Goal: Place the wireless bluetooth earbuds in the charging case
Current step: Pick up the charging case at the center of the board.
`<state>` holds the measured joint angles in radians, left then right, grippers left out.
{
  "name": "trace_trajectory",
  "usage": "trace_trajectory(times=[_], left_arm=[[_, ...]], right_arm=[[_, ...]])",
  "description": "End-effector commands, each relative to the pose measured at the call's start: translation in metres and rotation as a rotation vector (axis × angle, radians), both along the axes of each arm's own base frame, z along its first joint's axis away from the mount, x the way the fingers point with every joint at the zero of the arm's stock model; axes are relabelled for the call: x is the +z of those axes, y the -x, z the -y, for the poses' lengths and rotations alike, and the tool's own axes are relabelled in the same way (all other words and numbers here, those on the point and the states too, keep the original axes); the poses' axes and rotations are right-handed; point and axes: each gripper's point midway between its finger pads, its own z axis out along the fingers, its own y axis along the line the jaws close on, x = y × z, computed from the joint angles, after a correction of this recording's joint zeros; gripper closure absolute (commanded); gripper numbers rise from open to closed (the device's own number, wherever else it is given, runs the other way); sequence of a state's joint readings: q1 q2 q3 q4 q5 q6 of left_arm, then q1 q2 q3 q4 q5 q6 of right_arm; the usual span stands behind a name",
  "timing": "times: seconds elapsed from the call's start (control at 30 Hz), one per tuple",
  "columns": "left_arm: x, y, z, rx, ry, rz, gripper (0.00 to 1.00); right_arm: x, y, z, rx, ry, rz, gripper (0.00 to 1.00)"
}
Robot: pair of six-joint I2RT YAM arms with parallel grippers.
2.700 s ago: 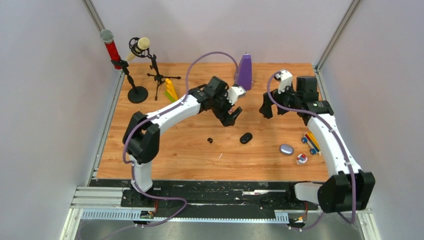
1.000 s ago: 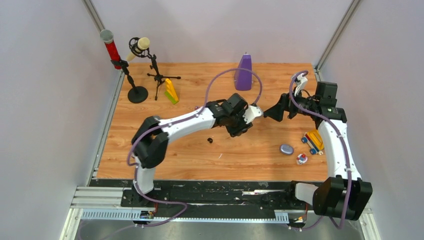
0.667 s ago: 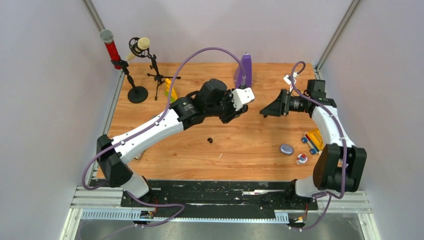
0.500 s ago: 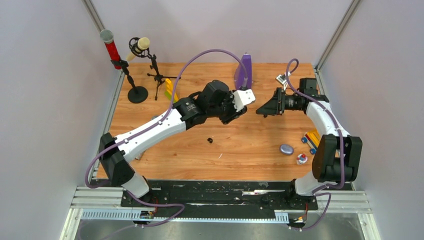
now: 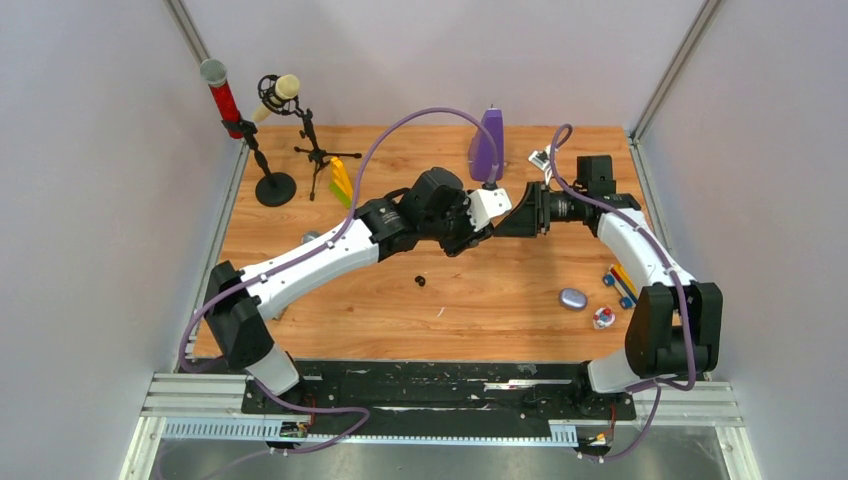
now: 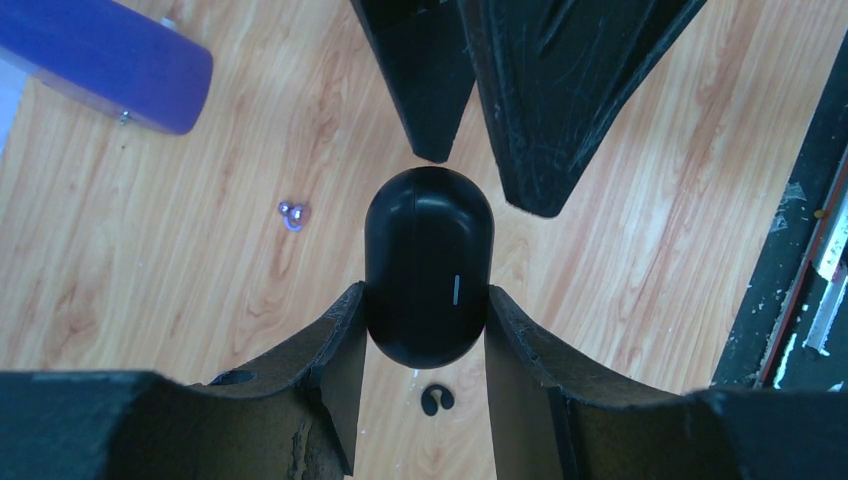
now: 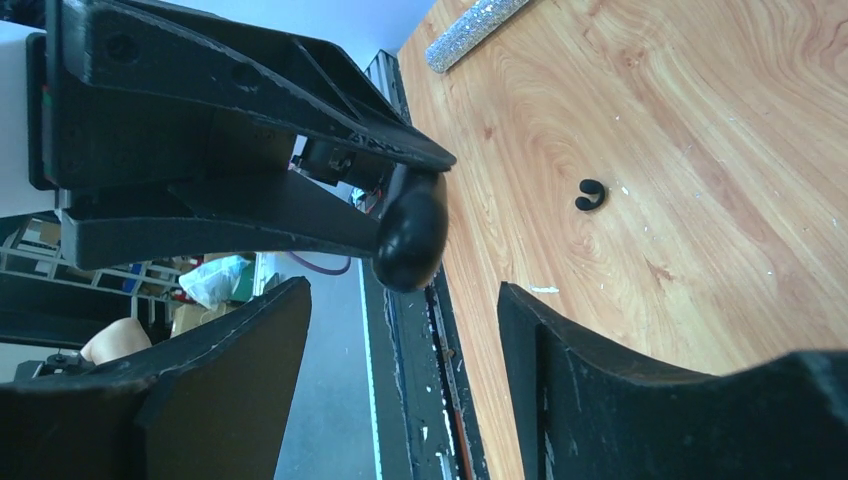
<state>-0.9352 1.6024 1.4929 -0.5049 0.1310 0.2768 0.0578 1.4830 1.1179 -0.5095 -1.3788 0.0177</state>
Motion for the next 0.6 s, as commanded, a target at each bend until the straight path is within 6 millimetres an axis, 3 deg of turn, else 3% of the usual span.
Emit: trace_trajectory(times=[0.0,0.2,0.57], left_arm=[[0.002,0.001,0.012,-0.013,0.044,-0.032,0.52],[-0.001,0.001,0.016,-0.012,0.045,-0.047,0.52],[-0.001,0.0,0.019,-0.011,0.047,-0.056,0.52]], right_arm=[[0.008,0.0,-0.005,0.013,-0.011,0.075,0.32],[0.005,0.004,-0.01,0.032,-0.015,0.072,0.4],[-0.006,0.003,-0.014,0.039,-0.011,0.043,0.47]])
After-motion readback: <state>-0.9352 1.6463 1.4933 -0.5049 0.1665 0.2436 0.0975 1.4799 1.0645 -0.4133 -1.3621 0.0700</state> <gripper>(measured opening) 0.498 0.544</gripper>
